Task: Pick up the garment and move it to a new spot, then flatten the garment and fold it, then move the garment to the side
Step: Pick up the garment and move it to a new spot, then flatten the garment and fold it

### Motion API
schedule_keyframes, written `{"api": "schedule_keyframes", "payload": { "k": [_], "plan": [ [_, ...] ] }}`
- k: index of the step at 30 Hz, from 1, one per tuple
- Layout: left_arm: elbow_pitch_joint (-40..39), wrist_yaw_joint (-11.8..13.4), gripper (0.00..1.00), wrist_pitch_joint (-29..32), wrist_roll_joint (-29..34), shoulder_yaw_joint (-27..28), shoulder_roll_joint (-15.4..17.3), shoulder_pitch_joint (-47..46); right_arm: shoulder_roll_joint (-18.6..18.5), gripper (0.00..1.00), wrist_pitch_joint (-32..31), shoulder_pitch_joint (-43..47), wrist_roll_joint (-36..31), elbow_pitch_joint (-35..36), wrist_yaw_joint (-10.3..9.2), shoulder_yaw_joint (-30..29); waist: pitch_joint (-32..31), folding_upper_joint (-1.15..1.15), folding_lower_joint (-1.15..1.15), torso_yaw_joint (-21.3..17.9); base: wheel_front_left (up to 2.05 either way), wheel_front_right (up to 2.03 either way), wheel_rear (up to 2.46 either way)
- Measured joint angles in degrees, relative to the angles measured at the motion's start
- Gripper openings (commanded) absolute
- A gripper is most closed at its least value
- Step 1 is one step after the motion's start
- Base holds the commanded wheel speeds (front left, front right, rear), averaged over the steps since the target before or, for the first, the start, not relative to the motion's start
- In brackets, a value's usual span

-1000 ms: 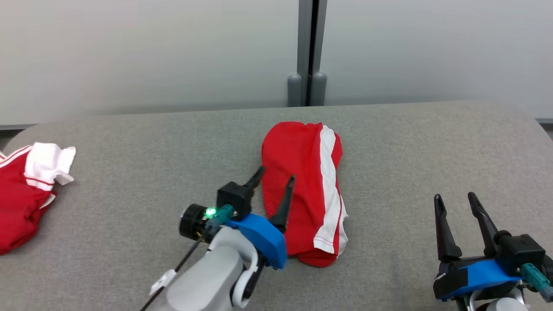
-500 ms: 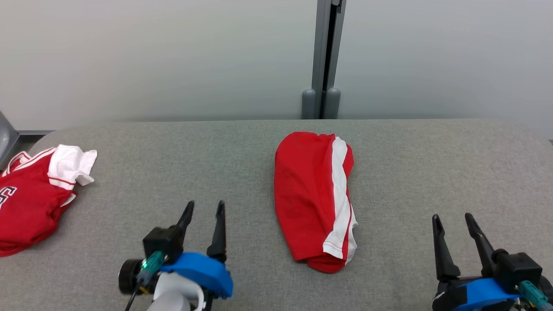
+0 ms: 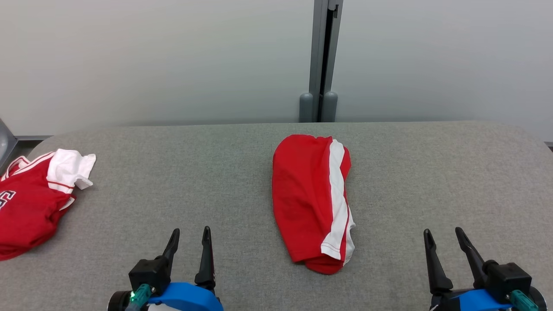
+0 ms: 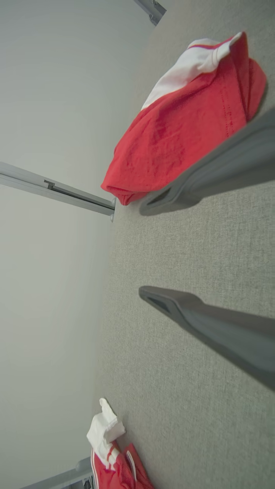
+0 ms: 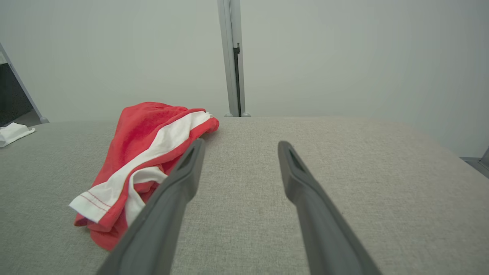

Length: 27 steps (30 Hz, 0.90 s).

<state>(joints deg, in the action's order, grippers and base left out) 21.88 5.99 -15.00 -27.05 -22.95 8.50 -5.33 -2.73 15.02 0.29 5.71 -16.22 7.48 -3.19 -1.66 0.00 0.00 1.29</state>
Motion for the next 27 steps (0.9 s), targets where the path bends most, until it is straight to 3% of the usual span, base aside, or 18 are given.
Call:
{"api": "schedule_keyframes", "payload": {
  "k": [12,20,27],
  "plan": [
    [1.9,-1.8,1.0,0.0,1.4,1.4,-1.4,0.1,0.0,1.0,0.0,-0.4,-0.1,-1.8,0.0,0.1,0.4,0.0,0.0,0.7,0.0,0.0,0.0],
    [1.8,-2.4,1.0,0.0,3.0,1.5,-2.0,-0.7,0.0,1.0,-0.4,-8.8,-2.0,-5.9,0.0,0.2,1.8,0.0,0.0,2.4,0.0,0.0,0.0],
    [1.2,-3.0,1.0,0.0,4.2,1.6,-2.8,-2.5,0.0,1.0,-8.9,-19.4,-3.9,-10.5,0.0,3.1,4.7,0.0,0.01,4.7,0.0,0.0,0.0]
  ]
}}
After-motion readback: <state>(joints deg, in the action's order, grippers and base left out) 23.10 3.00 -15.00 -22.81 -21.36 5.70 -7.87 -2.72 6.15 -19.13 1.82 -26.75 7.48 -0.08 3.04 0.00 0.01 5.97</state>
